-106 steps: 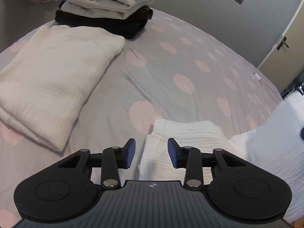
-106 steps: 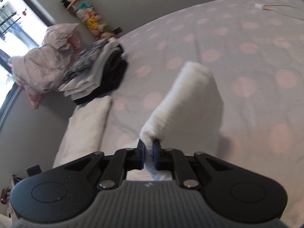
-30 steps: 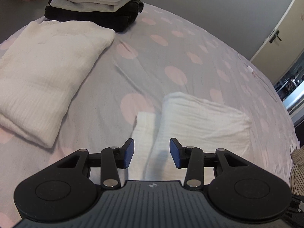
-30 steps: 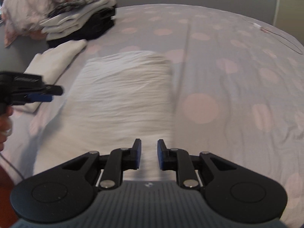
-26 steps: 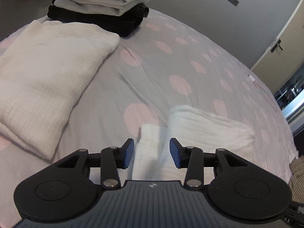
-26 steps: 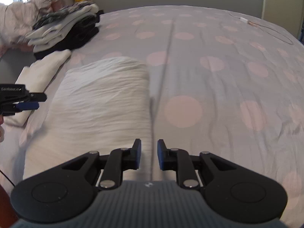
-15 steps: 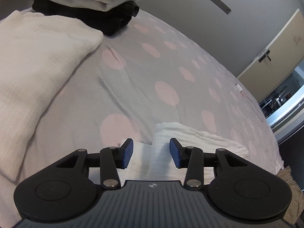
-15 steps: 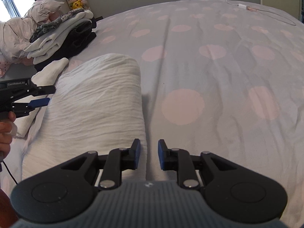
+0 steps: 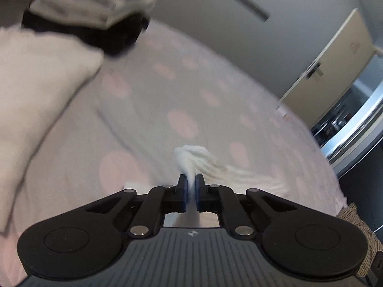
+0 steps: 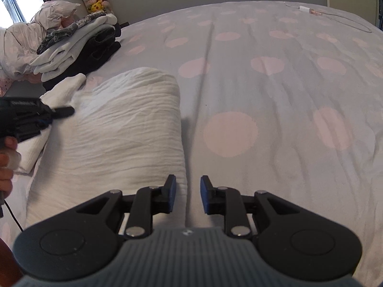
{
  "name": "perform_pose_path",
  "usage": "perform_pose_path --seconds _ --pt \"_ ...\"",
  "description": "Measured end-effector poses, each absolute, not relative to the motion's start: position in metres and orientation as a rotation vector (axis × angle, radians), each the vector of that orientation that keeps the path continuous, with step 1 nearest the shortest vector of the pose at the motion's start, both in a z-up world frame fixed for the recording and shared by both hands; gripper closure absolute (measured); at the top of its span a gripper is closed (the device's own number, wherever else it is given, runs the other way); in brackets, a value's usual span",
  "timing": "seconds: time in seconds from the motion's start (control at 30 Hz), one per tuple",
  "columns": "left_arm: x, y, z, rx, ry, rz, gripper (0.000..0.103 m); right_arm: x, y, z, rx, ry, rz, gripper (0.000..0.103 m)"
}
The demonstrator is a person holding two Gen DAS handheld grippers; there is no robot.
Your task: Fold clothes
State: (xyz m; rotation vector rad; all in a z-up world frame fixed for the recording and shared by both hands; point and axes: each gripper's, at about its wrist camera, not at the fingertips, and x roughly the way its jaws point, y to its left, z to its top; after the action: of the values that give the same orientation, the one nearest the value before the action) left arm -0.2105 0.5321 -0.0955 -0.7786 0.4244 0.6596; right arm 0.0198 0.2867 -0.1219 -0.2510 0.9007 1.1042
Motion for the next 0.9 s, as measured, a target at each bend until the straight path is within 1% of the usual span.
perform_pose_path --seconds 0.07,0.23,0.3,0.33,0.5,0.6,0.8,0.9 --pt "-0.220 0.520 -0.078 -0.731 0.353 0.666 0.097 0.016 0.285 -0.115 -0.247 0.878 1.112 0.077" --pt "-0.236 0.518 -0.080 -0.700 0.425 0.835 0.097 0.008 0.289 -0.091 -0.225 0.812 1.150 0.077" --pt "-0.234 0.531 -0.091 -0.724 0.475 0.859 0.097 0.005 0.300 -0.083 -0.228 0.799 1.177 0.080" --pt "-0.230 0.535 -0.096 -0.732 0.487 0.857 0.097 0.002 0.309 -0.080 -0.242 0.777 1.193 0.084" --pt "-0.207 0.543 -0.110 -0.717 0.540 0.839 0.097 -0.009 0.354 -0.070 -0.302 0.692 1.269 0.089" --pt "-0.204 0.543 -0.120 -0.710 0.594 0.841 0.097 -0.005 0.384 -0.078 -0.344 0.696 1.266 0.091" --pt "-0.197 0.544 -0.130 -0.695 0.632 0.820 0.097 0.018 0.418 -0.126 -0.439 0.794 1.191 0.096" --pt "-0.192 0.544 -0.133 -0.674 0.656 0.811 0.097 0.031 0.422 -0.140 -0.397 0.864 1.181 0.097"
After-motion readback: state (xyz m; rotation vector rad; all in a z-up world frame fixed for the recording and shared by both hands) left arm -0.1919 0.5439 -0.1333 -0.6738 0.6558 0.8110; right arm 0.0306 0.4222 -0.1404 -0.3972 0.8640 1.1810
